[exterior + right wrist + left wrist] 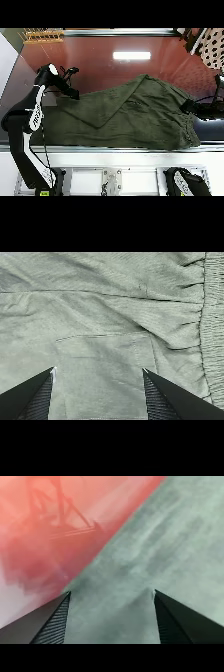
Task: Fold the clothes and pants, and hang the long-sleeved shirts on hangers.
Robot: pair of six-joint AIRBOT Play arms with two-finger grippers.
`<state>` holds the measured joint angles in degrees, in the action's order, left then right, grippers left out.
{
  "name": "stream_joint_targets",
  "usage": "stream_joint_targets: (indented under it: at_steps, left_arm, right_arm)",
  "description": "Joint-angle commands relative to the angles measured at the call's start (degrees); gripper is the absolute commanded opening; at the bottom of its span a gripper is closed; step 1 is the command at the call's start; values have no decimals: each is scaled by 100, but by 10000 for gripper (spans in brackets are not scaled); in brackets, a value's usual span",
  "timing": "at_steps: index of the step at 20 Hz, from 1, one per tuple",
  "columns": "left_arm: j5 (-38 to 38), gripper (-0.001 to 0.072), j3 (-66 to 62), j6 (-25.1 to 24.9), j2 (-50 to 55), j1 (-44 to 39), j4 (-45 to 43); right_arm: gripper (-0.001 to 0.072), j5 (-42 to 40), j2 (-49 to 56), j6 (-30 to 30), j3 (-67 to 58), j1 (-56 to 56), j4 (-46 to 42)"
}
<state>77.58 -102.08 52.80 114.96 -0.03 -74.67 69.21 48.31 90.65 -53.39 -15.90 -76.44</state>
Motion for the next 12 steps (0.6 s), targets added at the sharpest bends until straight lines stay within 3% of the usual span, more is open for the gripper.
stream_joint_targets:
  at_steps: [1,12]
  left_arm:
    - [-101,549,-20,-31,42,-4,-264]
    - [326,549,33,20,122,105,-319]
  right_arm:
    - [585,24,0,4,0,4,22]
    - [585,22,0,4,4,4,131]
